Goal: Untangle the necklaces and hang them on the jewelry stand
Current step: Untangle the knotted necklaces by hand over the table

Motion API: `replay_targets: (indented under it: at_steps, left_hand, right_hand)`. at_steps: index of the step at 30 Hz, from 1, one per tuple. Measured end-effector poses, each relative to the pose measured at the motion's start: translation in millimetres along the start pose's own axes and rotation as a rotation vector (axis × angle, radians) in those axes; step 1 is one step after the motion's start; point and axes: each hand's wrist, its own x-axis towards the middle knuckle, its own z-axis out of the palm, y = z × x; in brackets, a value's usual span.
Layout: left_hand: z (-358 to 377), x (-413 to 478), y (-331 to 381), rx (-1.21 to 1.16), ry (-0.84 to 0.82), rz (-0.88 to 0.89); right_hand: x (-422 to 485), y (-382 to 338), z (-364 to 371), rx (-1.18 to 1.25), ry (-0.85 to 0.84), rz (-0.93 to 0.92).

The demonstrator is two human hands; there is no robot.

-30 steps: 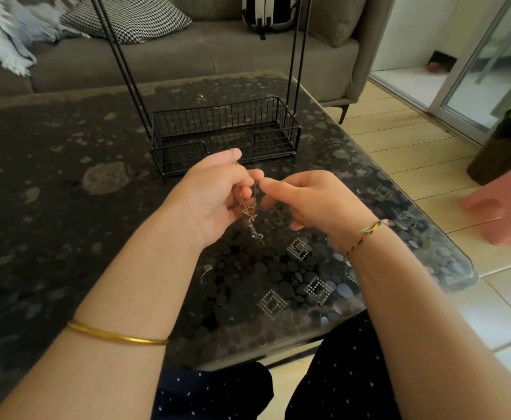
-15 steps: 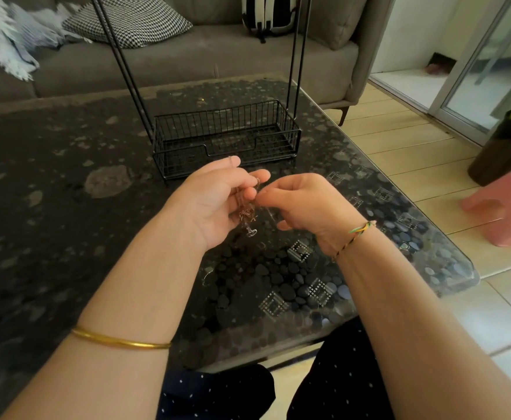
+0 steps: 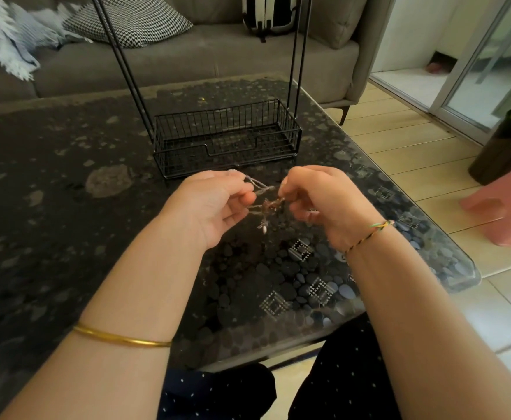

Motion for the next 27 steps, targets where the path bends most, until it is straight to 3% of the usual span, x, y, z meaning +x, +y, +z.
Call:
replay_targets:
  at_steps: [10, 14, 20, 27]
  left_hand:
    - [6, -4, 0, 0.222, -0.029, 0.032]
    - [8, -2, -3, 0.365, -0.012, 0.073]
    - [8, 4, -9, 0.607, 0.141, 0.166]
    - [6, 6, -10, 0.584, 0.123, 0.195]
  right_hand:
    - [7, -4, -9, 0.244, 0.176, 0.152]
    - [2, 1, -12, 0.408, 0.106, 0.153]
    - [0, 3, -20, 0.648, 0.053, 0.223]
    - [0, 4, -15, 0.865, 0.021, 0.203]
